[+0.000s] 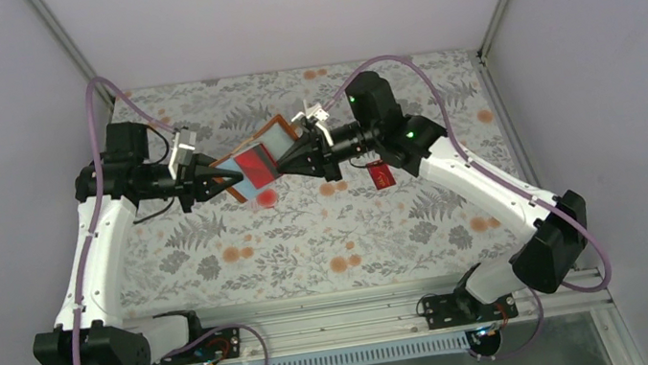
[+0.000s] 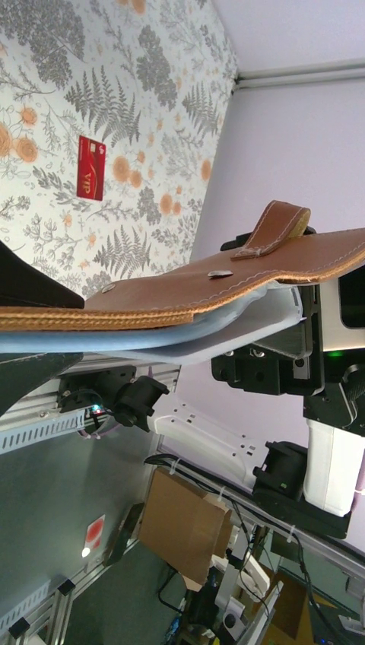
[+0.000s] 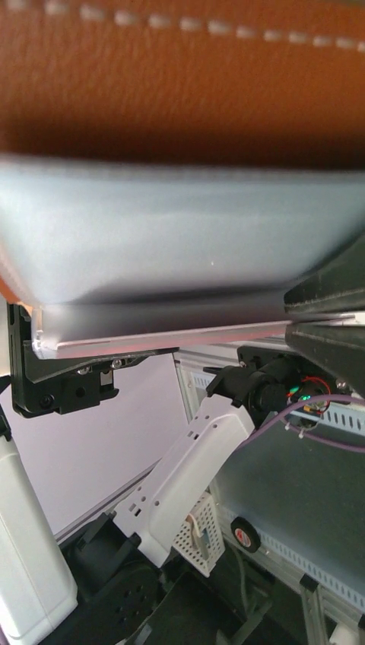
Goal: Take the credit cards out of the card holder
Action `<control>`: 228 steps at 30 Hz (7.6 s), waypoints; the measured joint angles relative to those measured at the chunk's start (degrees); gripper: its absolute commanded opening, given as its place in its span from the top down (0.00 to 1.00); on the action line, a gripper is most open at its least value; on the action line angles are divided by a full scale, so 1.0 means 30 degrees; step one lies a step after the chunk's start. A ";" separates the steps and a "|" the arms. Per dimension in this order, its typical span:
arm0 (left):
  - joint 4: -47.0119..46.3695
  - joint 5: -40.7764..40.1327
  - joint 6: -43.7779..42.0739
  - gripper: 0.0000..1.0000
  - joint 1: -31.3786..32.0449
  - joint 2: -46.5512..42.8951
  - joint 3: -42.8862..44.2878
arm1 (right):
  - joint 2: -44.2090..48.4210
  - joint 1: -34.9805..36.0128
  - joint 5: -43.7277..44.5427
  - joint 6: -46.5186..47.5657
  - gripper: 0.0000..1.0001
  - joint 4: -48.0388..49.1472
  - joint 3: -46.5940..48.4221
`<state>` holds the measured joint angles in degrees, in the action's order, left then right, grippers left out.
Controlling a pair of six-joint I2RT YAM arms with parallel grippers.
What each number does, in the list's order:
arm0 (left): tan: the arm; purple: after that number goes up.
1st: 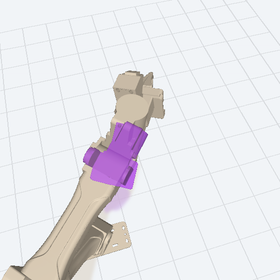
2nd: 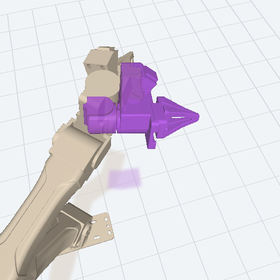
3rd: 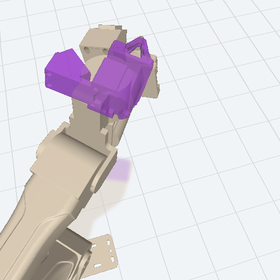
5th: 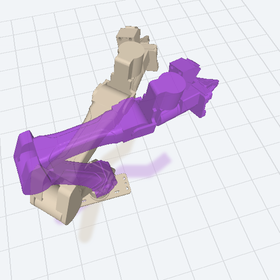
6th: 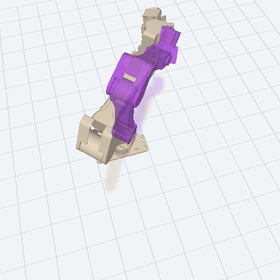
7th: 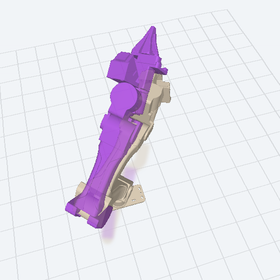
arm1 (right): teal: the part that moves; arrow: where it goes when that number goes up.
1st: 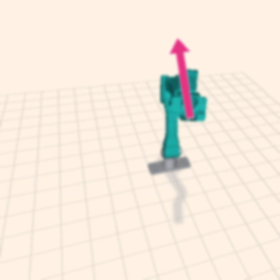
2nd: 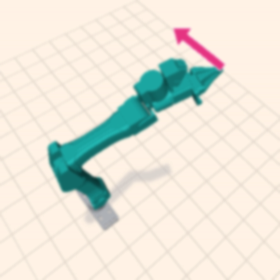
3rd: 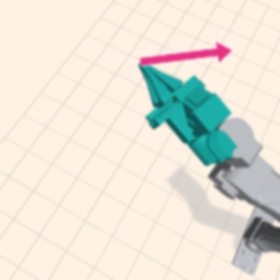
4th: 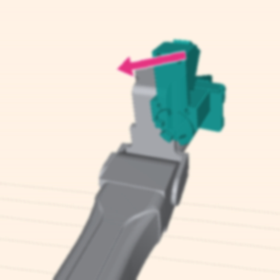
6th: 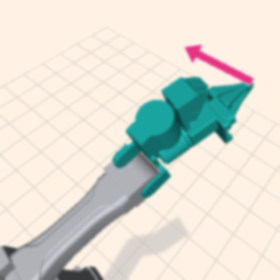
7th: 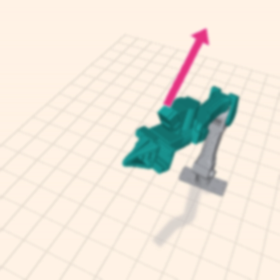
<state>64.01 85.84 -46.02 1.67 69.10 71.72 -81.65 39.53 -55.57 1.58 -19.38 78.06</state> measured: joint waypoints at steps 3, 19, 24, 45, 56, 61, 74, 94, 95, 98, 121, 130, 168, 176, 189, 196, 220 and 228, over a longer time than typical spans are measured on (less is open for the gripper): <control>-0.0007 0.0000 0.0000 0.98 0.0000 0.0000 0.0000 | 0.0000 -0.0029 -0.0080 0.0029 0.96 -0.0029 0.0000; -0.0015 -0.0044 0.0007 0.98 0.0000 0.0000 0.0000 | 0.0729 -0.0772 -0.0102 -0.0022 0.96 -0.0058 -0.0277; -0.0036 -0.0109 0.0066 0.98 0.0000 0.0000 0.0000 | 0.0517 -0.0685 -0.0510 -0.0364 0.89 0.0102 -0.0270; -0.0437 -0.0401 0.0211 0.98 0.0000 0.0000 0.0000 | -0.1005 0.0051 -0.1865 0.0007 0.64 0.0393 0.1916; -0.0437 -0.0510 0.0219 0.98 0.0015 0.0000 0.0000 | -0.2193 0.0860 -0.1224 0.0306 0.85 -0.0350 0.2543; -0.0437 -0.0503 0.0211 0.98 0.0015 0.0000 -0.0007 | -0.2193 0.0860 -0.0940 0.0474 0.93 -0.0379 0.2543; -0.0430 -0.0517 0.0204 0.98 0.0015 0.0000 -0.0007 | -0.1749 0.0714 -0.0721 0.0503 0.96 -0.0328 0.2178; -0.0554 -0.0313 0.0452 0.67 0.0022 -0.0022 -0.0022 | -0.0539 -0.0109 -0.0546 -0.2106 0.96 0.2820 0.0313; -0.0576 -0.0233 0.0495 0.72 0.0022 -0.0022 -0.0029 | -0.0576 -0.0073 -0.0539 -0.2193 0.96 0.2965 0.0313; -0.0685 -0.0109 0.0670 0.85 0.0022 -0.0022 -0.0051 | -0.0794 0.0109 -0.0546 -0.2382 0.96 0.3198 0.0313; -0.1647 -0.0313 0.1617 0.91 0.0087 -0.0022 -0.0270 | -0.0947 0.0219 -0.0721 -0.1974 0.96 0.2732 0.0379; -0.1683 -0.0313 0.1727 0.94 0.0109 -0.0022 -0.0270 | -0.0947 -0.0080 -0.0976 -0.2018 0.96 0.2732 0.0379; -0.8342 -0.9632 1.0440 0.98 -0.1268 -0.0029 -0.1996 | -0.0787 -0.5056 2.0276 -0.5901 0.96 -0.9187 0.2251; -0.8561 -0.9763 1.0717 0.98 -0.1392 -0.0029 -0.2062 | -0.4816 -0.4007 2.4072 -0.6914 0.96 -1.0455 0.0998; -0.8597 -0.9100 1.0790 0.98 -0.1399 -0.0029 -0.2208 | -1.0047 -0.1807 2.9674 -0.7817 0.96 -1.2641 0.1596; -0.8590 -0.8539 1.0783 0.98 -0.1399 -0.0015 -0.2361 | -1.0928 -0.1406 3.0381 -0.8357 0.96 -1.3172 0.2178; -0.8568 -0.6783 1.0768 0.98 -0.1421 0.0022 -0.2419 | -1.2852 -0.0437 3.1685 -0.8626 0.96 -1.3661 0.2739; -0.8539 -0.6513 1.0717 0.98 -0.1486 0.0182 -0.2419 | -1.3333 -0.0437 3.1969 -0.8429 0.96 -1.3522 0.2863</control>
<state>38.39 66.30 -13.87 -2.79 69.65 64.47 -121.64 38.22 40.34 -23.70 -59.94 86.65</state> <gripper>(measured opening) 0.058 0.041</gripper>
